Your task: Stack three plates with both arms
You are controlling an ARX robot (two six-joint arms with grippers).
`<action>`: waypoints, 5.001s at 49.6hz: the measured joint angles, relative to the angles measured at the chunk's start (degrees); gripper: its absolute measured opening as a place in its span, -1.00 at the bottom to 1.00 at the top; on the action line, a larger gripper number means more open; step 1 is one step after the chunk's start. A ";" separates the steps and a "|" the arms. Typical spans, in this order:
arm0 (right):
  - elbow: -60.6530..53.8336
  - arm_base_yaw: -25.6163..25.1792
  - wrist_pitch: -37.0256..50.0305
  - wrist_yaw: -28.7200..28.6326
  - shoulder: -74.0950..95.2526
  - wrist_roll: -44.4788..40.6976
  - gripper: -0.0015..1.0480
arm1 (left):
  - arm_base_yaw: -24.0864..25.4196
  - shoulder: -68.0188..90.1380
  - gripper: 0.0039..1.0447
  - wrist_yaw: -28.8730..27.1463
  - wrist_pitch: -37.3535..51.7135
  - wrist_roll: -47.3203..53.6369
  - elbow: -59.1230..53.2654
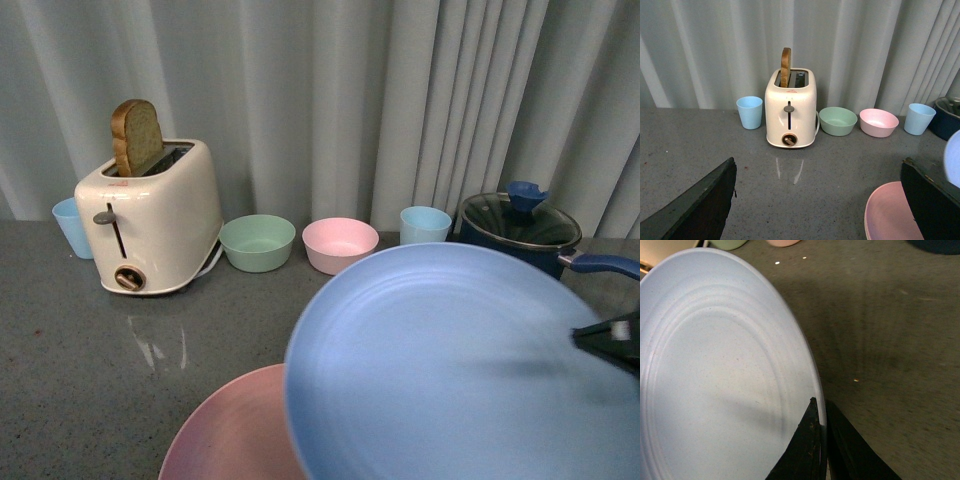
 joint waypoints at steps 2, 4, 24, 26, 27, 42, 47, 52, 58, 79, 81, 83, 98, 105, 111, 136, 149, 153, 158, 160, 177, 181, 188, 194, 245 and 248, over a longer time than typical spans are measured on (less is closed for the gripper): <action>0.26 1.90 1.36 0.09 1.51 1.16 -0.94 | 0.00 0.00 0.87 0.00 0.00 0.00 0.00; 0.59 3.78 2.80 0.07 3.04 2.08 -0.94 | 0.00 0.00 0.87 0.00 0.00 0.00 0.00; 8.41 12.52 5.64 1.49 16.02 7.85 -0.94 | 0.00 0.00 0.87 0.00 0.00 0.00 0.00; 8.59 12.72 5.64 1.46 16.41 7.78 -0.94 | 0.00 0.00 0.87 0.00 0.00 0.00 0.00; 8.66 12.85 5.62 1.40 16.66 7.72 -0.94 | 0.00 0.00 0.87 0.00 0.00 0.00 0.00; 9.35 14.34 5.40 0.57 19.32 7.45 -0.94 | 0.00 0.00 0.87 0.00 0.00 -0.02 0.00; 9.60 14.64 5.38 0.61 20.00 7.43 -0.94 | 0.00 0.00 0.87 0.00 0.00 0.00 0.00; 10.19 14.78 4.79 1.03 20.90 7.56 -0.94 | 0.00 0.00 0.87 0.00 0.00 0.00 0.00; 10.19 14.78 4.28 0.61 21.11 8.39 -0.56 | 0.00 0.00 0.87 0.00 0.00 -0.02 0.00; 10.08 14.34 0.50 8.00 10.64 12.11 0.85 | 0.00 0.00 0.87 0.00 0.00 0.00 0.00; 10.08 14.16 0.50 8.13 10.14 12.57 0.89 | 0.00 0.00 0.87 0.00 0.00 -0.02 0.00; 10.08 14.05 0.48 8.24 10.08 12.61 0.86 | 0.00 0.00 0.87 0.00 0.00 0.00 0.00; -5.75 14.40 44.30 35.26 13.68 0.24 0.37 | 0.00 -0.11 0.87 0.02 0.00 0.00 0.00; -13.44 11.34 60.15 36.06 7.28 -3.30 -0.04 | 0.00 -0.02 0.87 -0.15 -0.02 -0.02 0.00; -19.58 8.57 59.76 33.38 -0.15 -4.61 -0.55 | 0.00 -0.07 0.87 0.00 -0.02 0.00 0.00; -31.74 0.68 40.02 24.63 -31.61 -5.16 -0.94 | 0.00 -0.11 0.87 -0.02 -0.02 0.00 0.00; -34.45 -2.60 27.98 22.21 -46.49 -5.18 -0.94 | 0.00 -0.11 0.87 -0.02 -0.02 0.00 0.00; -34.64 -2.60 25.07 22.21 -49.75 -5.18 -0.94 | 0.00 -0.11 0.87 -0.02 -0.02 0.00 0.00; -34.84 -2.60 19.80 22.21 -55.63 -5.18 -0.94 | 0.00 -0.11 0.87 -0.02 -0.02 0.00 0.00; -34.86 -2.60 18.62 22.21 -57.02 -5.16 -0.94 | 0.00 -0.11 0.87 -0.02 -0.02 0.00 0.00; -34.86 -2.60 7.63 22.21 -68.57 -5.18 -0.94 | 0.00 -0.11 0.87 -0.02 -0.02 0.00 0.00; -34.86 -2.60 5.11 22.21 -71.17 -5.18 -0.94 | 0.00 -0.11 0.87 -0.02 -0.02 0.00 0.00; -34.86 -2.60 2.29 22.21 -74.01 -5.18 -0.94 | 0.00 -0.11 0.87 -0.02 -0.02 0.00 0.00; -34.86 -2.60 -0.09 22.21 -76.39 -5.18 -0.94 | 0.00 -0.11 0.87 -0.02 -0.02 0.00 0.00; -34.84 -2.60 -12.96 22.08 -88.89 -5.16 0.90 | 0.00 -0.11 0.87 0.00 -0.02 0.00 0.00; -34.84 -2.60 -12.96 22.08 -88.89 -5.22 0.84 | 0.00 -0.11 0.87 0.00 -0.02 0.00 0.00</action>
